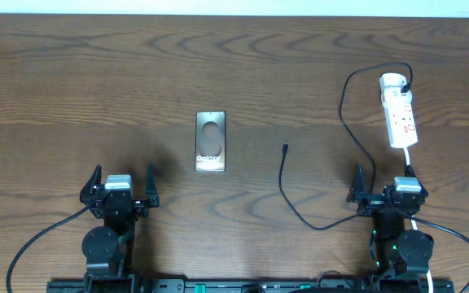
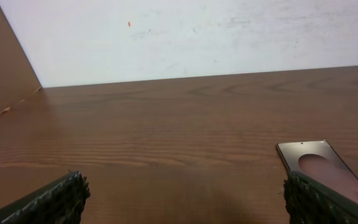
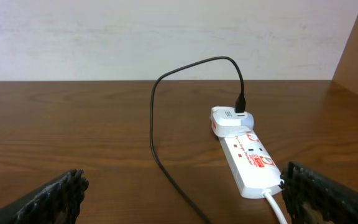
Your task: Plug charger to phone and switch on socket
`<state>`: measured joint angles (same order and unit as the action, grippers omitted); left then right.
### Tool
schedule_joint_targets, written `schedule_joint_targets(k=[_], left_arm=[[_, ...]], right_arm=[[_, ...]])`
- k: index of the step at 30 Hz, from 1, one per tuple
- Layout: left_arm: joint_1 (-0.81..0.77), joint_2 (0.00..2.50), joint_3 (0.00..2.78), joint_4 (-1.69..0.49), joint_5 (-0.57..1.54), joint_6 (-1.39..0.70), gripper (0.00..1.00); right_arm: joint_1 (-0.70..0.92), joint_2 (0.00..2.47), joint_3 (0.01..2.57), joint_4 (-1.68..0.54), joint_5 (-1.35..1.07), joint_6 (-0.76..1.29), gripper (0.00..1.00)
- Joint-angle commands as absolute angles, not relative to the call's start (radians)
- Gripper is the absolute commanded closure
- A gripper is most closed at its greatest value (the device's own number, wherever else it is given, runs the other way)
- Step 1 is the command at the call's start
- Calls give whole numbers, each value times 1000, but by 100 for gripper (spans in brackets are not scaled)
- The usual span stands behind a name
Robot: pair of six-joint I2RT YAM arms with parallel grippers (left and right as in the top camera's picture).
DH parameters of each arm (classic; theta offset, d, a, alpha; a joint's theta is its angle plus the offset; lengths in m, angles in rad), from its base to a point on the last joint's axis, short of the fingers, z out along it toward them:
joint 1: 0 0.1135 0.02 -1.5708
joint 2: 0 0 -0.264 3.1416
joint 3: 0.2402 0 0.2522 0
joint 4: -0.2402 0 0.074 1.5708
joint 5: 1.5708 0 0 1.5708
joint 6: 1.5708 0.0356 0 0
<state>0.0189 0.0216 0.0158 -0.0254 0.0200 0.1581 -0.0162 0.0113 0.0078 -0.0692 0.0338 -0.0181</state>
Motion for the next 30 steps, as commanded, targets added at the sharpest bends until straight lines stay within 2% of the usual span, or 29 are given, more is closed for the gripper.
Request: schedule_joint_targets(k=[1, 22, 30], left_arm=[[24, 24, 4, -73, -5, 168, 2], [23, 24, 4, -50, 0, 168, 2], [23, 24, 15, 36, 18, 168, 2]], right_arm=[[-11, 7, 6, -72, 31, -12, 1], [-11, 7, 6, -72, 31, -12, 1], [-11, 7, 6, -72, 31, -12, 1]])
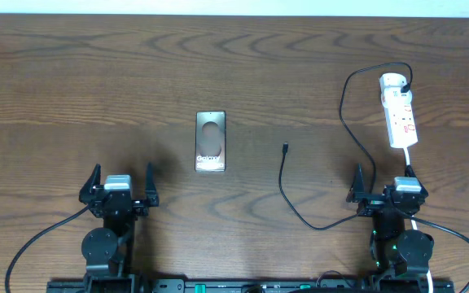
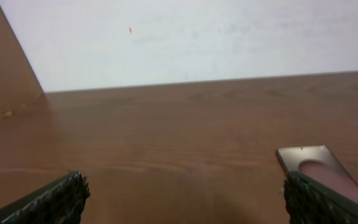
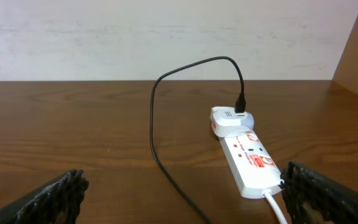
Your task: Plug charger to phone and switch on socket
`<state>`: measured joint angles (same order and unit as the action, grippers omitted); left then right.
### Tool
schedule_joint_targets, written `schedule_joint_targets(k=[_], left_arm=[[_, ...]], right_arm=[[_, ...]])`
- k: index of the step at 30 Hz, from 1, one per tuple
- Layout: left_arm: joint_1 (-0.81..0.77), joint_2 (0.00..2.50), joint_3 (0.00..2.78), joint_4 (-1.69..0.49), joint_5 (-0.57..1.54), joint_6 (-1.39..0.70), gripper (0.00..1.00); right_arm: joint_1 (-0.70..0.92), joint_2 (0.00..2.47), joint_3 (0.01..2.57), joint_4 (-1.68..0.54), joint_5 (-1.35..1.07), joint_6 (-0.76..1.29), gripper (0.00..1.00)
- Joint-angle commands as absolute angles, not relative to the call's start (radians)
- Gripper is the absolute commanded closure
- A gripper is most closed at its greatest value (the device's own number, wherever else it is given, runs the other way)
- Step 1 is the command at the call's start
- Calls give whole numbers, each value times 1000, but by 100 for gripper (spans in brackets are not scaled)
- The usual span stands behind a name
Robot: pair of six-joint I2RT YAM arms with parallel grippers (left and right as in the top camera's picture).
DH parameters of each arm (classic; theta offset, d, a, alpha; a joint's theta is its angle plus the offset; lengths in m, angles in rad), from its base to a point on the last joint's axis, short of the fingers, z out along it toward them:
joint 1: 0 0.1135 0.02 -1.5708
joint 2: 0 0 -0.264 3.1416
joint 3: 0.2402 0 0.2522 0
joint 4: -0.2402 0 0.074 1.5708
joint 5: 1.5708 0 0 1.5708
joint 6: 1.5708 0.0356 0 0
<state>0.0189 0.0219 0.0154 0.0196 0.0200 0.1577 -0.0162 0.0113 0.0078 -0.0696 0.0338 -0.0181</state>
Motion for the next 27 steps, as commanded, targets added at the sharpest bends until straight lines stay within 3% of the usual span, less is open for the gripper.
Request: schedule_joint_targets(k=[1, 15, 27], left_arm=[[23, 24, 20, 41, 18, 168, 2], [23, 38, 118, 36, 76, 160, 2], [23, 244, 239, 35, 121, 160, 2]], right_arm=[[-11, 7, 6, -72, 31, -12, 1], [-11, 7, 6, -72, 31, -12, 1], [-11, 7, 6, -72, 31, -12, 1]])
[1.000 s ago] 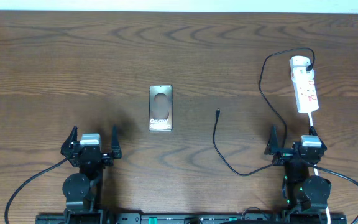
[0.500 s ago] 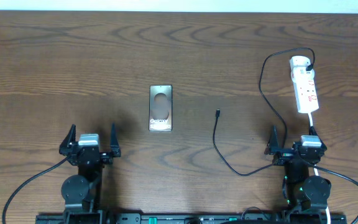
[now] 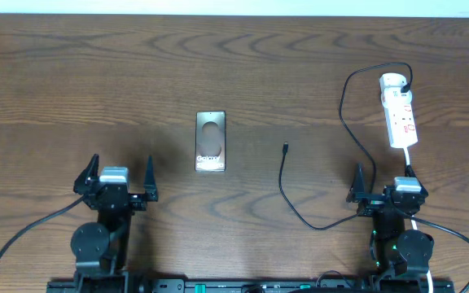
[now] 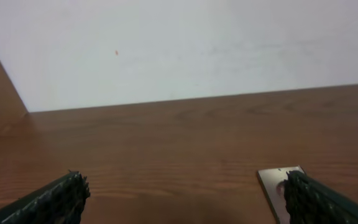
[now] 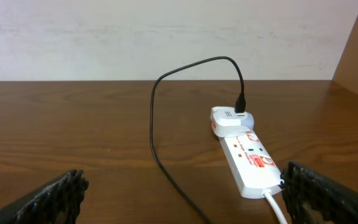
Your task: Plug charger to phone and switch on socket
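Note:
A grey phone lies flat at mid-table, its corner showing by my left gripper's right finger. A black charger cable runs across the wood, its free plug tip right of the phone. The cable's other end sits in a white adapter on the white socket strip, also seen as the strip in the right wrist view. My left gripper is open and empty, down-left of the phone. My right gripper is open and empty, just before the strip.
The strip's white lead runs back toward my right arm. The cable loops upward left of the strip. A white wall backs the table's far edge.
My left gripper has shifted slightly left and tilted up; the phone shows less in its view. The right arm, phone and cable are unchanged.
Both grippers stood open near the front edge with the phone, cable and strip lying untouched. The left wrist view then blurred slightly, and now the left arm sits a little further left. Nothing on the table has moved.

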`<state>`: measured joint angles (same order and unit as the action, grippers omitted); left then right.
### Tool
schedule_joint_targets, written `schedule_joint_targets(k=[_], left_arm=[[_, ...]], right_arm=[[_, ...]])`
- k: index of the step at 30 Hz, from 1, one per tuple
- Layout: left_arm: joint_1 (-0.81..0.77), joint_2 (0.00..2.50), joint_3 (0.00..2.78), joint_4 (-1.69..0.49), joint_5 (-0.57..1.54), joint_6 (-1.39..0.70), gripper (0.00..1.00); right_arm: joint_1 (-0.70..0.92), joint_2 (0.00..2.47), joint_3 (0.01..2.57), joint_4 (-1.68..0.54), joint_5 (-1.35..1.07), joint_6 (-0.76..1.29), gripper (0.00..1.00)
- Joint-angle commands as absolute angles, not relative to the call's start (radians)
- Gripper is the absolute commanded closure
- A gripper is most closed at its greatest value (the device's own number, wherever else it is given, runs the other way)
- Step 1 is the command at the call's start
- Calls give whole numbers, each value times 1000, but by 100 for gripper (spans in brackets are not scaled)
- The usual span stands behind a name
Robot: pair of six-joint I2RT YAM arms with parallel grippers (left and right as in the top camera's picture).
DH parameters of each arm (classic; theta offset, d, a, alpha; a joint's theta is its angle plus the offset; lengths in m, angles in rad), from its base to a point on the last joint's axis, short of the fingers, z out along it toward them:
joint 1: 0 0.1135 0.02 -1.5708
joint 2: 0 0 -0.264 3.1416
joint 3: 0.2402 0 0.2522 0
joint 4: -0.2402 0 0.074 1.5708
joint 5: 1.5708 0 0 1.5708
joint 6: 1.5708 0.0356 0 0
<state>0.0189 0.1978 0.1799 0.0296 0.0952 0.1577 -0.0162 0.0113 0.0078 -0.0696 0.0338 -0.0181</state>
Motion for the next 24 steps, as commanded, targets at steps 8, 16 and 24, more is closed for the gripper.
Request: schedule_joint_targets(k=[8, 16, 24], left_arm=[[23, 495, 440, -45, 170, 160, 2], [23, 834, 767, -329, 287, 160, 2], [21, 1221, 1209, -711, 352, 108, 2]], right_arm=[[-11, 7, 6, -72, 31, -12, 1], [-11, 7, 6, -72, 31, -12, 1], [-11, 7, 6, -72, 31, -12, 1]])
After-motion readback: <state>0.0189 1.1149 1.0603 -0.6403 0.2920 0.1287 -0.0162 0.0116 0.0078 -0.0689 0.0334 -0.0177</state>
